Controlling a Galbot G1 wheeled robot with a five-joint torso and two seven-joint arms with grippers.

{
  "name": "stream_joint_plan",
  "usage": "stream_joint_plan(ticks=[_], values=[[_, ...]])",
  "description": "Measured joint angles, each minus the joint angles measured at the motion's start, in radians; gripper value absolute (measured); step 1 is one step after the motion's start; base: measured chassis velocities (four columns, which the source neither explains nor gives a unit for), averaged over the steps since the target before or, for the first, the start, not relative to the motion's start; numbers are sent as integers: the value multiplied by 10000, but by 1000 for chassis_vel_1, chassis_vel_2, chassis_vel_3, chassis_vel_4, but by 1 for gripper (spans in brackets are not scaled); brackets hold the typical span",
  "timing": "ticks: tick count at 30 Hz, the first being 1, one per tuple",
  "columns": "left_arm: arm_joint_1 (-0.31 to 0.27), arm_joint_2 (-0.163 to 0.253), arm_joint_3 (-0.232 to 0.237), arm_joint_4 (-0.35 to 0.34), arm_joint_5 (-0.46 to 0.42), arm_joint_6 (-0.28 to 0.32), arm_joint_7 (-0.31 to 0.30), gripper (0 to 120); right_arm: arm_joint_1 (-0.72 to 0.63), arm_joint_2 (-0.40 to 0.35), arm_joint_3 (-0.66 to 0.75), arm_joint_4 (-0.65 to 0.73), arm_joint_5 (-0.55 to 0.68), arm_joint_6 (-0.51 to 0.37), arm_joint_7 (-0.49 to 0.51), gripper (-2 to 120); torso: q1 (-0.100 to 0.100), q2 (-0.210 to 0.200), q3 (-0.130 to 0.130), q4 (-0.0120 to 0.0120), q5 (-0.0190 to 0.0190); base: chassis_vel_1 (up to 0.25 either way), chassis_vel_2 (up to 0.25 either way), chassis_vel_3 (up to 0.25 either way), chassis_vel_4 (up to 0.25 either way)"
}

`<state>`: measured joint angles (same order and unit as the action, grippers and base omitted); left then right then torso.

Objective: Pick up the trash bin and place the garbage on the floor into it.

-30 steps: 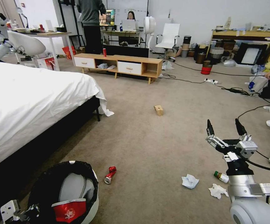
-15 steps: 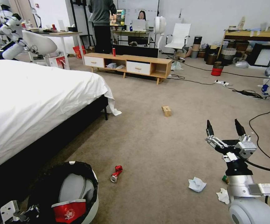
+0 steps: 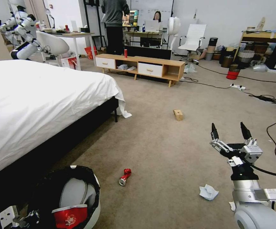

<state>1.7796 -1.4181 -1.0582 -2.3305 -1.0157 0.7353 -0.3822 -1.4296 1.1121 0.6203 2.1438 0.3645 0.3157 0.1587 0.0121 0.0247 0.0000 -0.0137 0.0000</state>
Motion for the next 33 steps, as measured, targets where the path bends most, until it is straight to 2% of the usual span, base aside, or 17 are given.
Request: stream_joint_plan(ticks=[23,33], values=[[-4,73,-72,-9,-13,0,11,2,57,33,65,-264,-149,282,-446,100,-1,1,-1,-1,0,0,0,0,0],[-92,59,-23,71,-22,0,3,2,82,35,10,-388,-209,358,-509,100,-1,0,1,0,0,-127,140,126,-130]])
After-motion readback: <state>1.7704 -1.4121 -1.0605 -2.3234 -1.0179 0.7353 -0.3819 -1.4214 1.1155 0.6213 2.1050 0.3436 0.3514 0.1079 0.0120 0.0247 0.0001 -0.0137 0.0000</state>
